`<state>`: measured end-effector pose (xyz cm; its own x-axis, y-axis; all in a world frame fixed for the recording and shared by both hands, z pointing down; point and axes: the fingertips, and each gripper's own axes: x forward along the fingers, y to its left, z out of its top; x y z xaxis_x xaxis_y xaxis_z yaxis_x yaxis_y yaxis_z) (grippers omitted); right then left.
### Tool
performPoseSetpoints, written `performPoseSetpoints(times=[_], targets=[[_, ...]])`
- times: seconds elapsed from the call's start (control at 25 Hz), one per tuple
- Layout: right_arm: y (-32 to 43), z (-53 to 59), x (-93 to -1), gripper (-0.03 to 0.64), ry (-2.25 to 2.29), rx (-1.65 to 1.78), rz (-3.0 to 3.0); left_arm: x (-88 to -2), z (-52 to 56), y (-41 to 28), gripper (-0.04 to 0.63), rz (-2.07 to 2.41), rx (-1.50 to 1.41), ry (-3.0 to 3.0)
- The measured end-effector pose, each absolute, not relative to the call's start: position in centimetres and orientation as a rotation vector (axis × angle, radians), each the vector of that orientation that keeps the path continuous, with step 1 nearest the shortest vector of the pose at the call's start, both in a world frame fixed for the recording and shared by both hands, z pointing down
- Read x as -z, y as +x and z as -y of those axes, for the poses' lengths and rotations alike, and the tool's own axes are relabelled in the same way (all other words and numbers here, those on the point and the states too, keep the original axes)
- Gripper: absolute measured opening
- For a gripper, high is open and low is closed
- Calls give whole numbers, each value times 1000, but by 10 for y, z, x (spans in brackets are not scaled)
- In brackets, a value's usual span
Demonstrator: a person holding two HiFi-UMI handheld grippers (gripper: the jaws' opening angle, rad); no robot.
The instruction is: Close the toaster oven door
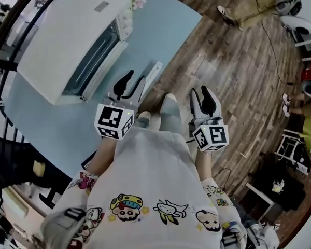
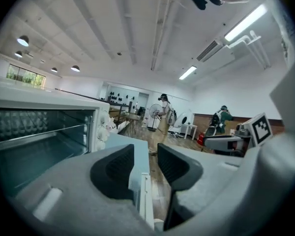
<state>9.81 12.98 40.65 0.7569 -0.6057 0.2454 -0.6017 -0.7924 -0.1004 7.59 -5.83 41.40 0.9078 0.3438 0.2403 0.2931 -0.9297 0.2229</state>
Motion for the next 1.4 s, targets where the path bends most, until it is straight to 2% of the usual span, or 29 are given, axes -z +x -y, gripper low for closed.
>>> performPoseSetpoints(times=[0.36, 0.6, 1.0, 1.4], targets=[[192, -58, -399, 152, -2695, 379, -1618, -401, 112, 90, 152, 153, -313, 2911], [223, -19, -397, 152, -2496, 369, -1960, -400, 122, 77, 153, 514, -282, 2848], [204, 26, -412, 152, -2094, 399, -2404, -406, 104, 6, 155, 1066, -274, 2675], [160, 42, -421, 152, -1849, 438, -2631, -424, 76, -52, 156, 1309, -322, 2491]])
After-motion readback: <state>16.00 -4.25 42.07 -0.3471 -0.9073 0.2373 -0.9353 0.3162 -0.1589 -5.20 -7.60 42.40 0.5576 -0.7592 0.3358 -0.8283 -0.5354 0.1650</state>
